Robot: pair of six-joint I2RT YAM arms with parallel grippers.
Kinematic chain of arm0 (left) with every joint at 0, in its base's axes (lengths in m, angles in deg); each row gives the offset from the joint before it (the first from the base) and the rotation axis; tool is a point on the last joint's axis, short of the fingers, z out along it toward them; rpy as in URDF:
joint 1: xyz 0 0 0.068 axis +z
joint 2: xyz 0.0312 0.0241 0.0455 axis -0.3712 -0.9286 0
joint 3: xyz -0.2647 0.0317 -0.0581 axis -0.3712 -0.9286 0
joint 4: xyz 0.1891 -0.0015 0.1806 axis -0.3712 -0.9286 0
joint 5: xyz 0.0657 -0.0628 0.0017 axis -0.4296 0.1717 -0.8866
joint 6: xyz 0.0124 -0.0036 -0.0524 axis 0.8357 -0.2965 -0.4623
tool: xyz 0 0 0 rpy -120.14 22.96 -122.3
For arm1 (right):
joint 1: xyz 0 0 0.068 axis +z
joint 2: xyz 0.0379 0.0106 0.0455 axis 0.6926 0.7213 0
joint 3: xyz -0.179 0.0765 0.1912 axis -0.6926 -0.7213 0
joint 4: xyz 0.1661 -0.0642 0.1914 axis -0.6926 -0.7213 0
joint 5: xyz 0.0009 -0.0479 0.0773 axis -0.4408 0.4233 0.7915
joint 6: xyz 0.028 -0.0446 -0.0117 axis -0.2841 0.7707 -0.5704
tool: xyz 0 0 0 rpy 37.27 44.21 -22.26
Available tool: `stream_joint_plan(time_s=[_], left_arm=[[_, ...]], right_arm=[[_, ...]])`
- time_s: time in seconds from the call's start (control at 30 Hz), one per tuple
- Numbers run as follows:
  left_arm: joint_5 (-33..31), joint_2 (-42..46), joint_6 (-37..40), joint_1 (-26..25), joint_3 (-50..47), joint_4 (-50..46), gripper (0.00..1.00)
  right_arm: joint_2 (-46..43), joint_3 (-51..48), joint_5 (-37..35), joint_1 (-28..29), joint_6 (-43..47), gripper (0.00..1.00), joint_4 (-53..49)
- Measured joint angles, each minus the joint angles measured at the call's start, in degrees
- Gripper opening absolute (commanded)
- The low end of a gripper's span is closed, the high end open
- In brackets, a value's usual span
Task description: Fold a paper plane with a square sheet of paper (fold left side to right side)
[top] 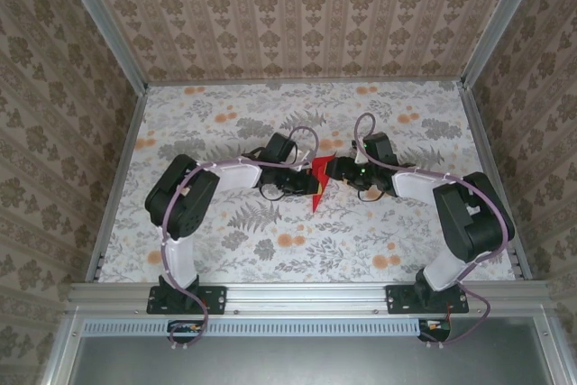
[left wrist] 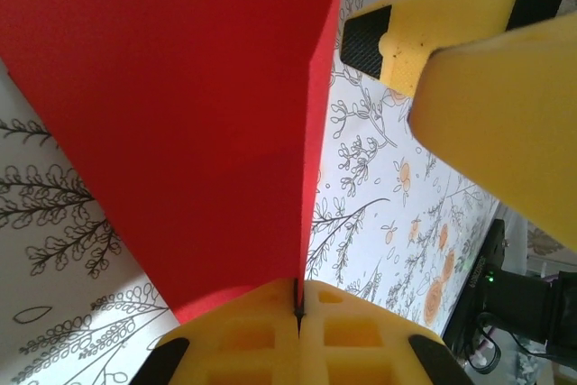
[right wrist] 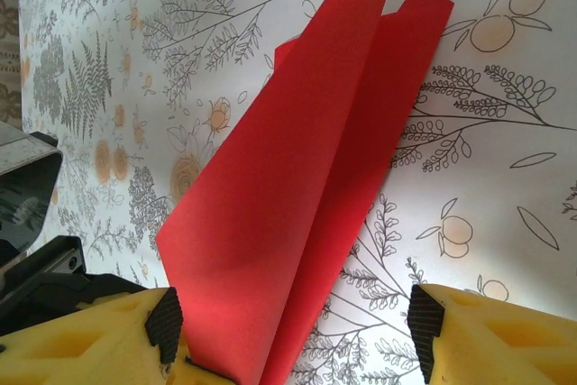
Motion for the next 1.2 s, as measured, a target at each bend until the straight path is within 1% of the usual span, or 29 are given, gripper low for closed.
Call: stream_joint_plan(time_s=[0.17, 0.4, 0.6, 0.8, 0.9, 1.03, 1.2], left_arm=[[0.9, -0.8, -2.4, 0.2, -0.5, 3.3, 0.00], [1.0, -0.8, -4.1, 0.6, -1.7, 5.9, 0.00], [1.0, -0.9, -5.3, 0.7, -2.6, 7.1, 0.00], [1.0, -0.9, -5.4, 0.7, -2.6, 7.6, 0.00], [1.0, -0.9, -5.7, 0.7, -2.6, 7.9, 0.00], [0.9, -0.9, -6.1, 0.7, -2.6, 8.0, 0.00], [0.9, -0.9, -6.8, 0.7, -2.6, 8.3, 0.00]], right_arm=[[0.7, 0.0, 0.0, 0.0, -0.8, 0.66, 1.6], [0.7, 0.0, 0.0, 0.0, -1.9, 0.66, 2.9], [-0.3, -1.3, -1.1, -0.3, -1.8, 0.73, 2.7], [-4.7, -1.7, -2.8, -2.1, -1.6, 0.80, 1.6], [-7.0, -2.6, -3.2, -3.2, -1.6, 0.81, 1.3], [-7.8, -4.0, -3.2, -3.8, -1.6, 0.80, 1.4], [-6.9, -5.3, -1.3, -3.8, -2.4, 0.73, 3.2]])
